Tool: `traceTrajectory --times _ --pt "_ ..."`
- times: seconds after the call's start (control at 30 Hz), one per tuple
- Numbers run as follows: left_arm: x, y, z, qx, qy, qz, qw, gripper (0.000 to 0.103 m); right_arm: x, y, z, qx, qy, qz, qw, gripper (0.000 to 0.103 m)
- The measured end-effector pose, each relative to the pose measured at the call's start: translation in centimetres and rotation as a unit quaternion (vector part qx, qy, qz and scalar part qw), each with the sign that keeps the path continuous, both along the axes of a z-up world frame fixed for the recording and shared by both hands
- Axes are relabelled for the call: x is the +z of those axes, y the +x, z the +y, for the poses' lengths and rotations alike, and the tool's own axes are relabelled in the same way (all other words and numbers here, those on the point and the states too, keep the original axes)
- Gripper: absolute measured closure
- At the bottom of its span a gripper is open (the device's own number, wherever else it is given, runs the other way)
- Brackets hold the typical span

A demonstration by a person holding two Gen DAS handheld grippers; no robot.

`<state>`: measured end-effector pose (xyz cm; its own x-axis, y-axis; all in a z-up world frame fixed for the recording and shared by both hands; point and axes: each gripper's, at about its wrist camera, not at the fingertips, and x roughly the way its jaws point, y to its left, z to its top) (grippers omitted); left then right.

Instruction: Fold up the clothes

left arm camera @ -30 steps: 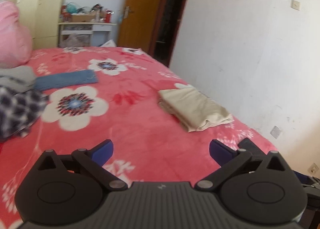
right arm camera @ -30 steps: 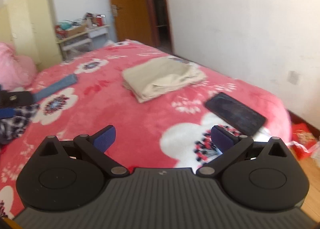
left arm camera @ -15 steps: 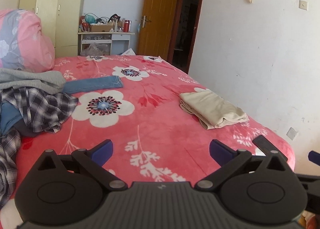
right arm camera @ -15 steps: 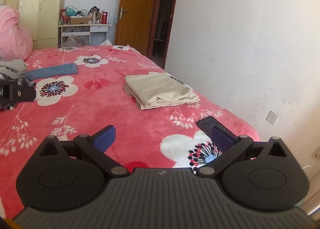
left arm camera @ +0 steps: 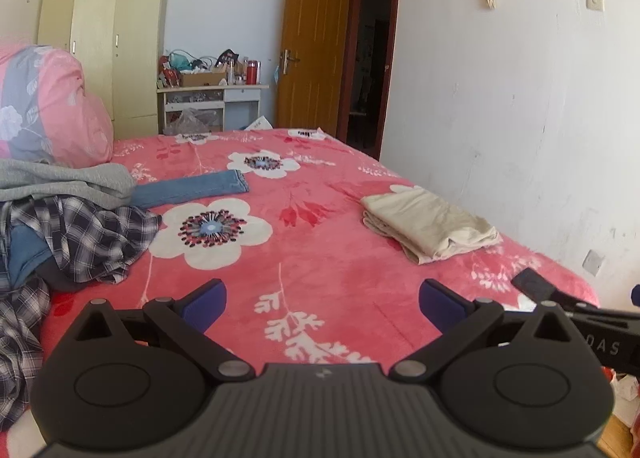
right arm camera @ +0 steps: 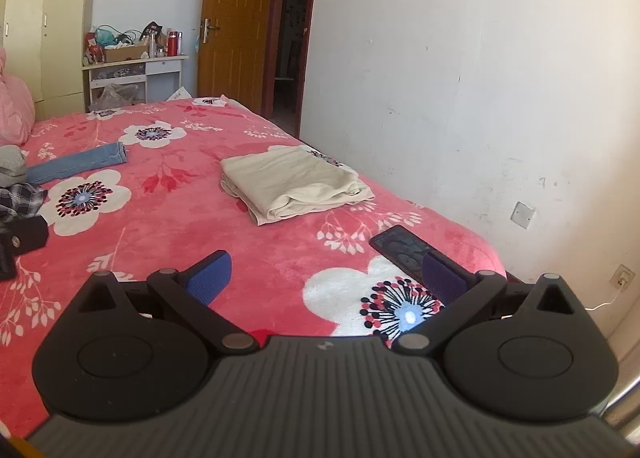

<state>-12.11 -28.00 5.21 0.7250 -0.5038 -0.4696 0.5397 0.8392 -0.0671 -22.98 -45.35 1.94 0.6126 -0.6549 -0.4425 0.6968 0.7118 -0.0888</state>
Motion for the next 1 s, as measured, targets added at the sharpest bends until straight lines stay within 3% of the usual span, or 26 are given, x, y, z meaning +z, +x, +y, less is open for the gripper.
traceTrajectory --times 0.6,0.8,1.0 --pt "-0.4 -0.1 -0.1 0.022 0.019 0.015 0.9995 0.000 -0.2 0.7 0.2 0.009 0.011 0.008 1.000 0.001" --pt "0.1 -0.6 0.1 0.012 0.012 0.006 0.9998 0.000 -0.1 0.6 0.1 0.006 0.030 0.002 1.000 0.001" --pt "0.2 -1.1 -0.3 0.004 0.013 0.003 0.9999 0.000 0.0 0.3 0.6 0.005 0.016 0.005 1.000 0.001"
